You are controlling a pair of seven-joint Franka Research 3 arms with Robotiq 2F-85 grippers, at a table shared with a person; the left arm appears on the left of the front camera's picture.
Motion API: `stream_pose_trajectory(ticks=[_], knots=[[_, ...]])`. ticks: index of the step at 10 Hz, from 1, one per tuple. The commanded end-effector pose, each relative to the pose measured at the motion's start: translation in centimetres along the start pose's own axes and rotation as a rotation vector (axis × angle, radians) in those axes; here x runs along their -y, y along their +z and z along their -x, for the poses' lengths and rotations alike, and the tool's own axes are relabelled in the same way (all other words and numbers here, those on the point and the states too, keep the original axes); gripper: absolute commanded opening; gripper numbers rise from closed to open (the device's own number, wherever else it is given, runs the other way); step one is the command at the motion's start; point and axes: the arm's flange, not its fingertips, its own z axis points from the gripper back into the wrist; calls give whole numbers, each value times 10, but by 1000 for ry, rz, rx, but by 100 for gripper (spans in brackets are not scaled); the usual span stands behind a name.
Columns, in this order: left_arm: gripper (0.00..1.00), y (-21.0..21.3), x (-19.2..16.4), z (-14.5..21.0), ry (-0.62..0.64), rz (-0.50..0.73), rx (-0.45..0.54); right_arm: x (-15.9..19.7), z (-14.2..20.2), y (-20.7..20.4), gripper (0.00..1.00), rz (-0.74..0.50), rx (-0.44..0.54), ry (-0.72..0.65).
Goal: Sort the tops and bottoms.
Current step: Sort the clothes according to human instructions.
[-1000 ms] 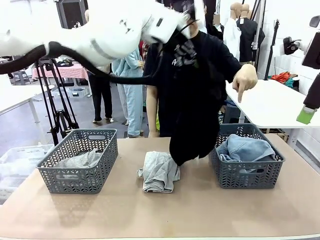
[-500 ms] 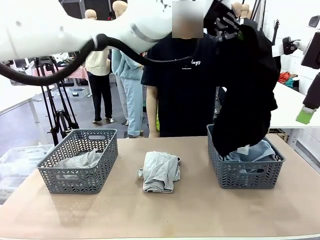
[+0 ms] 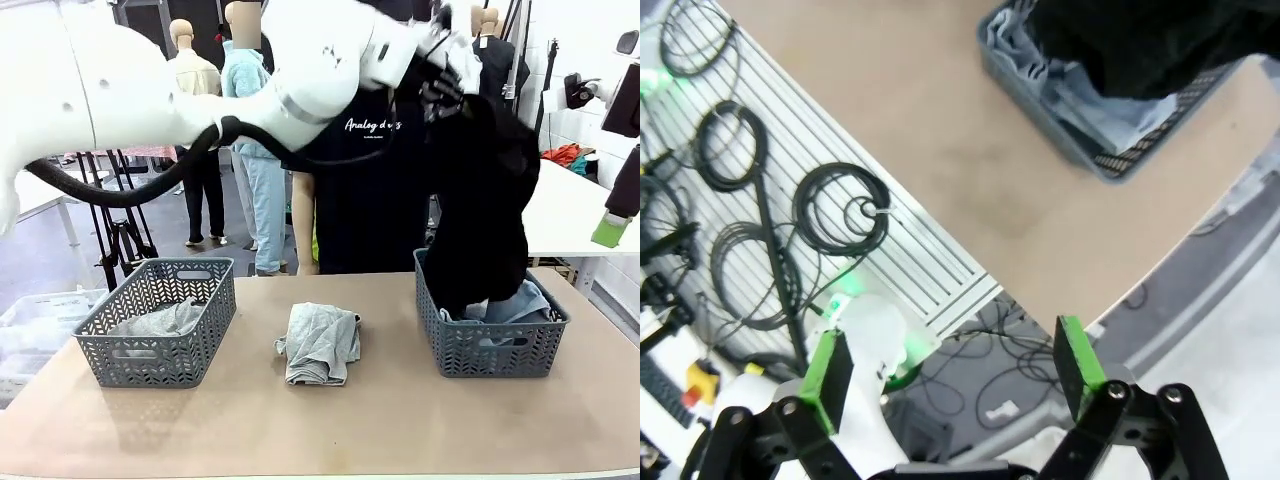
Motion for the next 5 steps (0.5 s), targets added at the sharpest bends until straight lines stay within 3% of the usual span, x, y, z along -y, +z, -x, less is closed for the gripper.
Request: stream_pose_trajectory(ticks=[1, 2, 3, 5], knots=[[0, 5, 26, 33, 61, 0, -11, -1, -2, 2, 100, 2, -10, -14], [0, 7, 30, 48, 121, 11, -57, -1, -2, 2, 100, 2, -10, -14], [0, -8, 8, 26, 44, 10, -19, -1, -2, 2, 100, 2, -10, -14], [0, -8, 8, 26, 44, 10, -19, -1, -2, 2, 100, 2, -10, -14]])
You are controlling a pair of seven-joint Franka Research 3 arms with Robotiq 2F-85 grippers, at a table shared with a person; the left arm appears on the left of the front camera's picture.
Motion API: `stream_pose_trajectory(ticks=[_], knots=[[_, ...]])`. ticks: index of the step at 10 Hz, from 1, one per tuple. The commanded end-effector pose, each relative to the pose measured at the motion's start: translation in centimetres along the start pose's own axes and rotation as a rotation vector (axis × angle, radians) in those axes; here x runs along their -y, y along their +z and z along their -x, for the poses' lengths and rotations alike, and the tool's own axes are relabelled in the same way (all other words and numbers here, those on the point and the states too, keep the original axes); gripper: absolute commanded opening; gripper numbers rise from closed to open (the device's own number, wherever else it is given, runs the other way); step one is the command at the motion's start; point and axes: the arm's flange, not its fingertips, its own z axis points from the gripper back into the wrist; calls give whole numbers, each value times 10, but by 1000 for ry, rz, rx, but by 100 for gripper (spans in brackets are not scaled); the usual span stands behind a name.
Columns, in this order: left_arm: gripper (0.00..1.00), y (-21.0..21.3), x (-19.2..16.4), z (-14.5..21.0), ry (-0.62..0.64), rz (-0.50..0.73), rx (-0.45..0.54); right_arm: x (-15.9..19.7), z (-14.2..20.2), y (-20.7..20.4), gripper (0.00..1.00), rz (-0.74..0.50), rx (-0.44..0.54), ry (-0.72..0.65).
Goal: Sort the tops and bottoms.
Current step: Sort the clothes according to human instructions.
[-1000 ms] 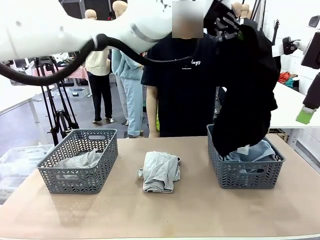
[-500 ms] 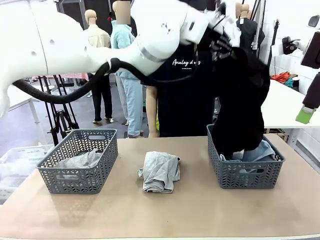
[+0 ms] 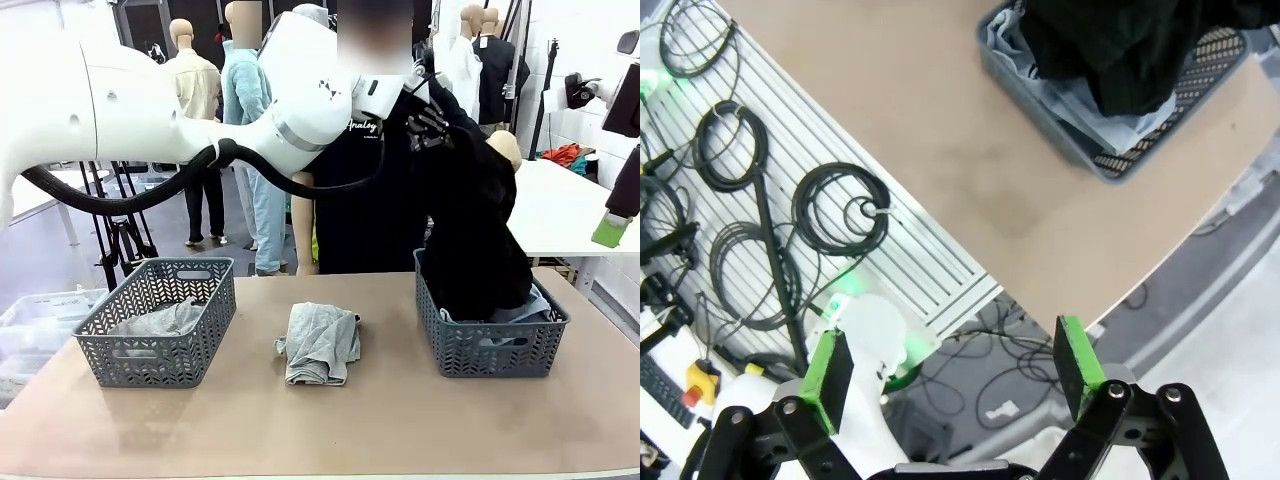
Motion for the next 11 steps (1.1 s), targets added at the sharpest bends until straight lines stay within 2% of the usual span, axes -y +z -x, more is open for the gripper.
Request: stream_pose_trajectory(ticks=[1, 2, 3, 6, 7, 8, 10, 11], knots=[[0, -2, 1, 10, 10, 4, -11, -1, -2, 2, 100, 2, -10, -14], [0, -3, 11, 6, -31, 48, 40, -1, -2, 2, 100, 2, -10, -14], [0, -11, 9, 20, -18, 53, 112, -1, -2, 2, 100, 2, -10, -14], [0, -64, 16, 70, 40, 184, 278, -1, -2, 2, 100, 2, -10, -14], [0, -72, 20, 85, 64, 186, 205, -1, -2, 2, 100, 2, -10, -14], [0, -78, 22, 98, 112, 173, 233, -1, -2, 2, 100, 2, -10, -14], [0, -98, 35, 111, 131, 267, 294, -1, -2, 2, 100, 2, -10, -14], [0, -98, 36, 110, 173, 301, 240, -1, -2, 2, 100, 2, -10, -14]])
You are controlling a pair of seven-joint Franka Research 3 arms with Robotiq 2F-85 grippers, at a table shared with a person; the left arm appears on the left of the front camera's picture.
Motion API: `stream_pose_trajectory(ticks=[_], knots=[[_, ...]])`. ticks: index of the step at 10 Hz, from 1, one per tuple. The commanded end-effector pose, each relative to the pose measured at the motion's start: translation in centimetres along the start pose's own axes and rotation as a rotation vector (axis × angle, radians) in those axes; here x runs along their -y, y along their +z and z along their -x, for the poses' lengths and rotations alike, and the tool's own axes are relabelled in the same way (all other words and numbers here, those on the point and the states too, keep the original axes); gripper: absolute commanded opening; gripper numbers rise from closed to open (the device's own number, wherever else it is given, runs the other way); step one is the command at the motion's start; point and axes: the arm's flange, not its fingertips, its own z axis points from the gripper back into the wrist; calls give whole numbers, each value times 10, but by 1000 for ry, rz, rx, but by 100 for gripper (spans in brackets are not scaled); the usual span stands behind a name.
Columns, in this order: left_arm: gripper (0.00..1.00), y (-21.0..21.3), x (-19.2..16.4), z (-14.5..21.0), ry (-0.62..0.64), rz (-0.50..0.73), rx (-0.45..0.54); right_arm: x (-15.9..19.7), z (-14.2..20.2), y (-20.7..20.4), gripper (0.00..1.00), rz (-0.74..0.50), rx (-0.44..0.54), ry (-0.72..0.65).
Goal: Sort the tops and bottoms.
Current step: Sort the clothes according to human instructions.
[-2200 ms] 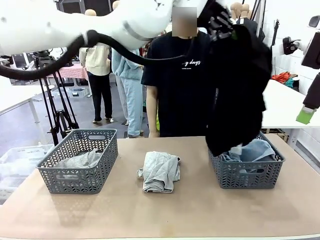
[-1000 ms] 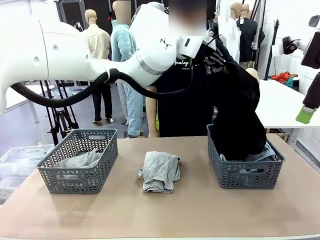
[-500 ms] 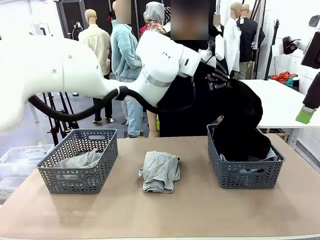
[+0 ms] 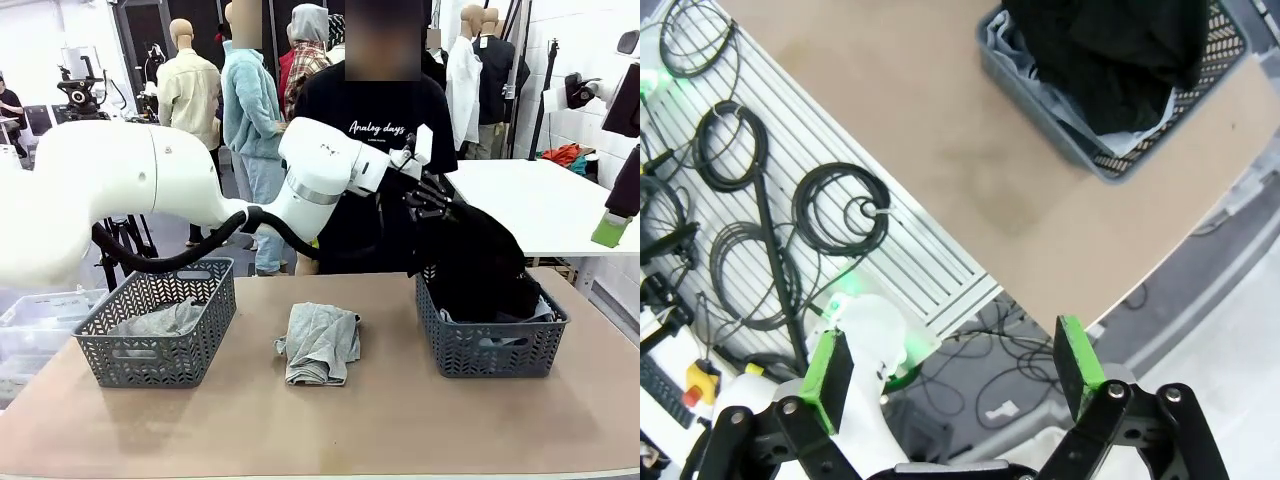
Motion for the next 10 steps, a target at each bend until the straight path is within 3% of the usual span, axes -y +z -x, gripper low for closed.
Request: stream_pose_trajectory(ticks=[1, 4, 8, 10], knots=[[0, 5, -4, -3, -21, -31, -9, -1, -2, 1, 100, 2, -10, -14], [0, -6, 4, -2, 1, 53, -16, -1, -2, 1, 100, 2, -10, -14], [0, -113, -23, 69, 69, 347, -97, -1, -2, 1, 100, 2, -10, -14], [0, -136, -26, 98, 123, 402, -142, -1, -2, 1, 100, 2, -10, -14]])
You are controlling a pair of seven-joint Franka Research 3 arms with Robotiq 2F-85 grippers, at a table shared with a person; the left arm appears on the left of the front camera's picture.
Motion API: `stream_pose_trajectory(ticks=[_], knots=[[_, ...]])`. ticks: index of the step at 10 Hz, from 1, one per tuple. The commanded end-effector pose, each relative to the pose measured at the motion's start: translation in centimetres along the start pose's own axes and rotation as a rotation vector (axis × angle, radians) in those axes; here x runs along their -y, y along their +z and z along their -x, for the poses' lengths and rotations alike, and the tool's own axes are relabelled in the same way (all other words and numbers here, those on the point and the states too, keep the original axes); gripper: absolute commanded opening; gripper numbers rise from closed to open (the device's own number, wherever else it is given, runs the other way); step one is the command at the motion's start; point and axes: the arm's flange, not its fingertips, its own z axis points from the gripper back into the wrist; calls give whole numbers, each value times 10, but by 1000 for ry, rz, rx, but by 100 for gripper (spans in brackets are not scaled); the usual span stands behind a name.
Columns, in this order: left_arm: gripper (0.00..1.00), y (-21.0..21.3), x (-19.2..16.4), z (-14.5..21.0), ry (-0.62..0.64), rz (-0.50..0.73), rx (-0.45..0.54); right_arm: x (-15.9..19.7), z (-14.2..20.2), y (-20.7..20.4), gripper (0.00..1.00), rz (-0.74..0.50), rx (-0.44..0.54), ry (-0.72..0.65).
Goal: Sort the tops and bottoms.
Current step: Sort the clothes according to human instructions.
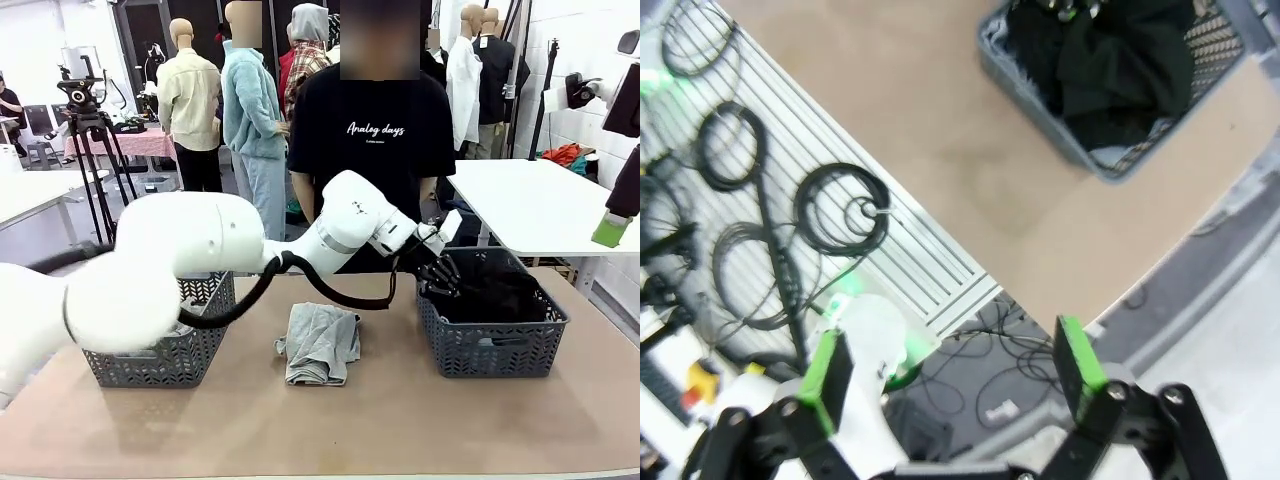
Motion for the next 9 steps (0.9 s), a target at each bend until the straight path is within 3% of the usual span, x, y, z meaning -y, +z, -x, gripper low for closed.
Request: stream_pose_trajectory(ticks=[1, 6, 9], knots=[[0, -11, -79, 6, 28, 47, -41, -1, -2, 1, 100, 2, -10, -14], [0, -5, -81, -14, -12, 34, -46, -1, -2, 1, 100, 2, -10, -14], [57, 5, -82, -33, -41, 14, -70, -1, -2, 1, 100, 2, -10, -14]])
